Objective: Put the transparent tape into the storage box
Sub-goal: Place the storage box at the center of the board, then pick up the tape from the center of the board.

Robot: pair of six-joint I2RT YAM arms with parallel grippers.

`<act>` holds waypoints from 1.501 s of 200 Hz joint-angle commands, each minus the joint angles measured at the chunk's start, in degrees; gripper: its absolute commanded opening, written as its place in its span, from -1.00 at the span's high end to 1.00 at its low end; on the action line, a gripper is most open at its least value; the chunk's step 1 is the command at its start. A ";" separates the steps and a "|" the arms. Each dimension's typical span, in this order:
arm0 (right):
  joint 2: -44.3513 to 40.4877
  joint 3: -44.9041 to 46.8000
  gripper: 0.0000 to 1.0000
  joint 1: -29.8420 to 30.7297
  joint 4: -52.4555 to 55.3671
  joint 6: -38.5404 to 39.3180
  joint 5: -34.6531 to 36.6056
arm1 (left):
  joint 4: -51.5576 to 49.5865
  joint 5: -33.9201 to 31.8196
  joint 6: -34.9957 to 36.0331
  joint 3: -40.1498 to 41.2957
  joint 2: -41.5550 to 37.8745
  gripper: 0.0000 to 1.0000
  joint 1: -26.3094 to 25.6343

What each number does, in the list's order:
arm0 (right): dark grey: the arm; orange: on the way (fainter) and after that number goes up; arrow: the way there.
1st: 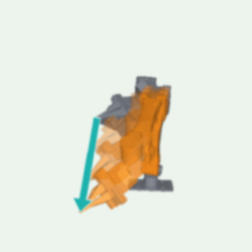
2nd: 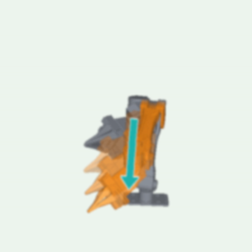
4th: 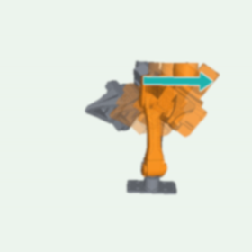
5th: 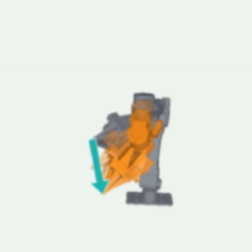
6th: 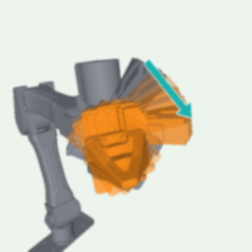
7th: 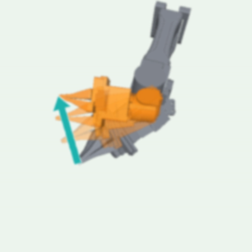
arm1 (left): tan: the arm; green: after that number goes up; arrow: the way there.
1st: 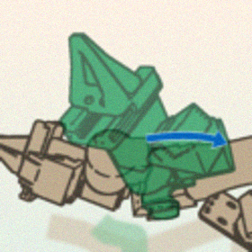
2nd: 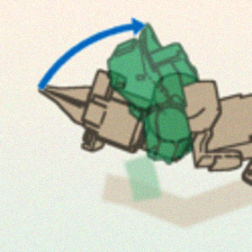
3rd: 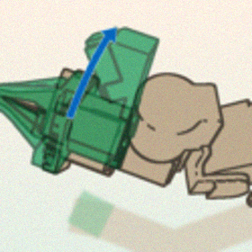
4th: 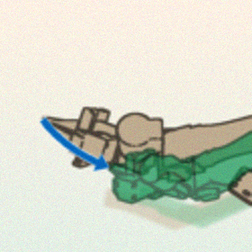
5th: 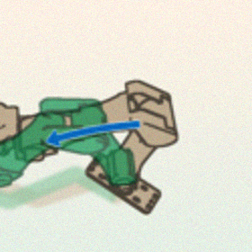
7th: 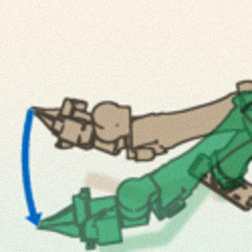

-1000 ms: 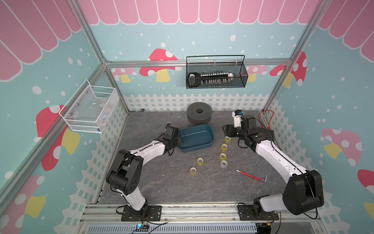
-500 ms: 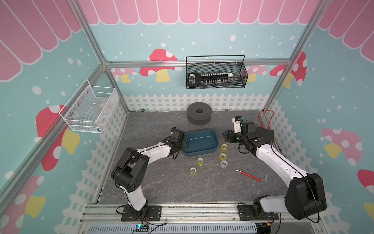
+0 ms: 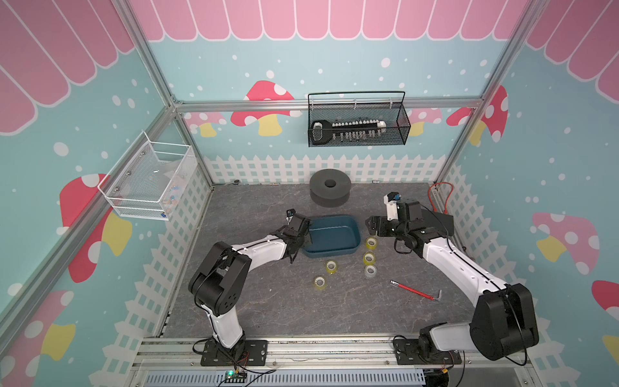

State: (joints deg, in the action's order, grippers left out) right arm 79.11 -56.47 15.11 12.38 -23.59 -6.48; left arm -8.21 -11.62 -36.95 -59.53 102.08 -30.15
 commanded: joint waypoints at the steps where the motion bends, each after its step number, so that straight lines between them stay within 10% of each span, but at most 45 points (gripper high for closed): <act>1: 0.83 -1.14 -0.98 0.30 -0.52 0.21 0.20 | 1.23 -1.05 0.47 -0.85 0.44 0.76 -0.35; 118: 7.34 -7.05 -0.97 -1.85 1.88 -0.56 -5.60 | 1.87 -3.76 0.93 0.51 -4.37 -0.34 -0.33; 156: 13.10 -13.71 -0.40 -3.11 5.75 0.64 1.67 | 3.80 -7.06 4.14 1.64 -12.86 -0.97 -0.35; 300: 34.61 -25.71 -0.01 -7.11 11.21 1.89 6.00 | 3.71 -0.37 6.25 3.50 -22.65 -0.98 -0.26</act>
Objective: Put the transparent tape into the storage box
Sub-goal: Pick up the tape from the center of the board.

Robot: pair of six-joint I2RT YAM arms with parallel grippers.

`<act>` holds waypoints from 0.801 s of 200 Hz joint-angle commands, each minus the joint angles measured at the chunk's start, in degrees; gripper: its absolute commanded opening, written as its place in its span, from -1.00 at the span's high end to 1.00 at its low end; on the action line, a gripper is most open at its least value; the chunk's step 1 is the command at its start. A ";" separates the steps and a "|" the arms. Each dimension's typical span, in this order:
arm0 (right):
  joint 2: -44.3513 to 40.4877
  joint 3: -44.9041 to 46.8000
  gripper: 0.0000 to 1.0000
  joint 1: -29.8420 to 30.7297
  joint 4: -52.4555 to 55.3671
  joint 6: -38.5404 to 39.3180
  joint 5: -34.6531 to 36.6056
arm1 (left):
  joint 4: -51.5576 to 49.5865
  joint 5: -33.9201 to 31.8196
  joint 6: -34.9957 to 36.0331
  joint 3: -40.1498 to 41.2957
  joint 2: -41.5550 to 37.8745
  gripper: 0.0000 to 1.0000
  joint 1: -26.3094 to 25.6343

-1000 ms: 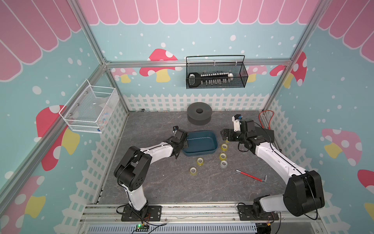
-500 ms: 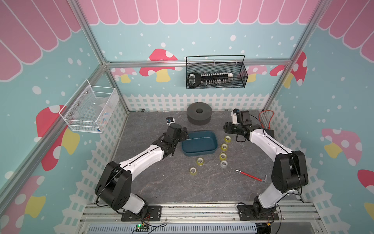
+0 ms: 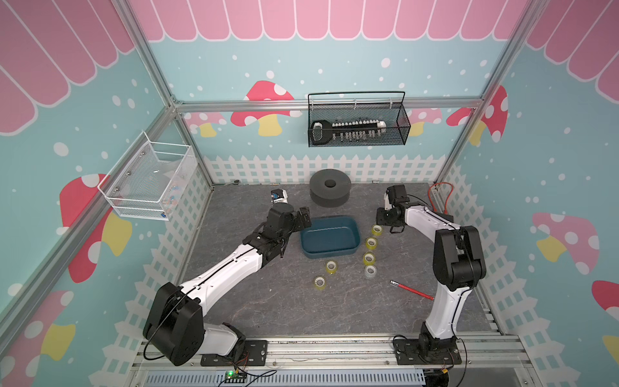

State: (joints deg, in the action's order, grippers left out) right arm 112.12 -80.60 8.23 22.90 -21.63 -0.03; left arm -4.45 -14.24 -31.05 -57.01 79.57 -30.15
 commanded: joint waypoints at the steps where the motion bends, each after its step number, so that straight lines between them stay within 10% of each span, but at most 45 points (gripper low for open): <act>1: 1.66 -1.58 -0.01 -0.18 0.72 -0.08 -0.43 | -0.09 2.27 0.36 1.01 -0.08 -0.98 -0.26; 160: 3.85 5.69 0.35 -0.81 -2.32 -1.67 -1.89 | 1.08 13.22 14.49 2.57 2.84 -0.98 -0.41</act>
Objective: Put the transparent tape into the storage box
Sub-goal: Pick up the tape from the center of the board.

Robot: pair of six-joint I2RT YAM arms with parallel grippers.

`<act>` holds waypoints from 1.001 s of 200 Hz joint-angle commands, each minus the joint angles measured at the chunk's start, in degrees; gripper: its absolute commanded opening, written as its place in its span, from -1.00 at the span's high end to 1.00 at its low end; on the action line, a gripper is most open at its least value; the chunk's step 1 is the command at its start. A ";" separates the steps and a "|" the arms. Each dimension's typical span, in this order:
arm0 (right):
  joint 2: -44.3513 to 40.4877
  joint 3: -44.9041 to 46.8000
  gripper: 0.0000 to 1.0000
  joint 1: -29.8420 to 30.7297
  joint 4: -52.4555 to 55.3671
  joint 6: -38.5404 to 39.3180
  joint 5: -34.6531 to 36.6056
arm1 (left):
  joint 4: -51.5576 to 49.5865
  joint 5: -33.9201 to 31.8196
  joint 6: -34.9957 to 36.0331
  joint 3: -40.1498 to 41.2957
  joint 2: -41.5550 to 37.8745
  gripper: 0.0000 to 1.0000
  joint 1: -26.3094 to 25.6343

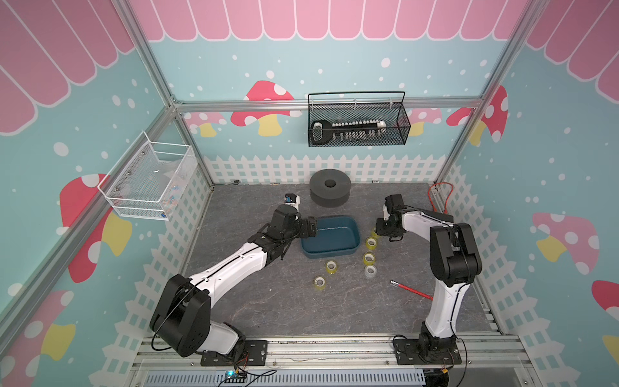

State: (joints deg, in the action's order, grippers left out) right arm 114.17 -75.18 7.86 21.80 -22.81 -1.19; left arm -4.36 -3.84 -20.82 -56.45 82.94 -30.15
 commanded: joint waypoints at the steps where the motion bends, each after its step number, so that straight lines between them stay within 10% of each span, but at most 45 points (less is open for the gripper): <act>1: 1.82 0.24 0.35 -0.41 -1.19 -0.48 -0.74 | 1.00 2.89 4.36 2.11 -0.55 -0.98 -0.42; 72: 1.67 0.65 1.00 -0.45 -1.48 -0.50 -1.37 | 2.84 1.45 11.41 5.34 -3.30 -0.98 -1.66; 200: -6.20 -21.13 1.00 11.84 14.00 7.06 2.86 | 3.77 3.68 16.16 7.78 -4.33 -0.98 -3.52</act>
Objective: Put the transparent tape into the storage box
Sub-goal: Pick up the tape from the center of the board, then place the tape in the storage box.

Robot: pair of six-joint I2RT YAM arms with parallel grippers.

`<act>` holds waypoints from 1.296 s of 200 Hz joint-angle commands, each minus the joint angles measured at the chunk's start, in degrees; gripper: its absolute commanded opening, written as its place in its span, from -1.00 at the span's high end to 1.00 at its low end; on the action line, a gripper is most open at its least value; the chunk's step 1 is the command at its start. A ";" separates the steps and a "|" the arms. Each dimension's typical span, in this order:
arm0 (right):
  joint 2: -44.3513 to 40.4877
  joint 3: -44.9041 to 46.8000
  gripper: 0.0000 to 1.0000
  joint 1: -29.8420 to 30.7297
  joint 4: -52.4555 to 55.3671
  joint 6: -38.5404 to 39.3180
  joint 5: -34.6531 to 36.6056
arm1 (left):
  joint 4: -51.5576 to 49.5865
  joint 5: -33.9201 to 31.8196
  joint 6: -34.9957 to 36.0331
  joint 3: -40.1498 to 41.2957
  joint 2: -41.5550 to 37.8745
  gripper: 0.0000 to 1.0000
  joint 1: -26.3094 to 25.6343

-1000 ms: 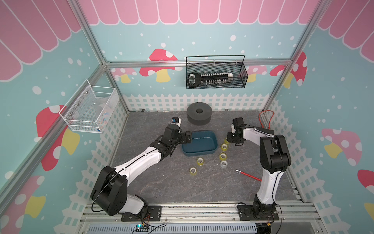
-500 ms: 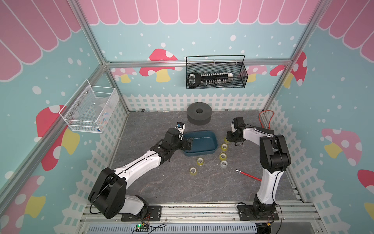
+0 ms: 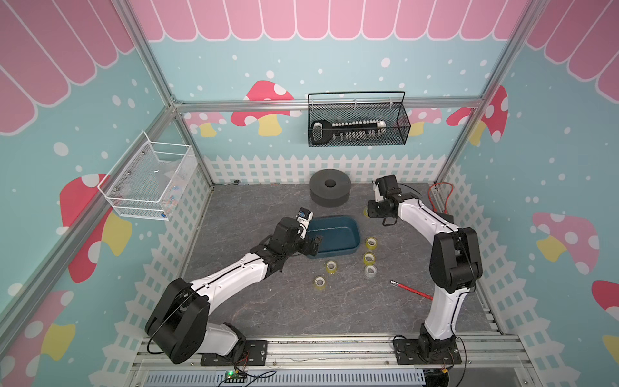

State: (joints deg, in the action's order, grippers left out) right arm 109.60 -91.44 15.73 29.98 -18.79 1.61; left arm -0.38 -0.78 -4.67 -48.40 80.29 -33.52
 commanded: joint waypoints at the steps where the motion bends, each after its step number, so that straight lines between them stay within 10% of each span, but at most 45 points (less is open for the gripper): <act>1: -1.61 -5.01 1.00 4.14 5.94 3.04 0.02 | -0.26 0.56 -0.08 -0.28 -1.70 -0.98 -0.15; 259: 15.39 -4.34 0.97 13.91 3.95 1.10 7.97 | -3.88 2.88 -4.61 0.10 -3.96 -0.98 -0.10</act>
State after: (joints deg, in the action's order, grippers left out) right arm 123.37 -94.37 29.67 33.95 -16.97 6.42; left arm -3.70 1.10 -8.80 -48.23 76.16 -33.52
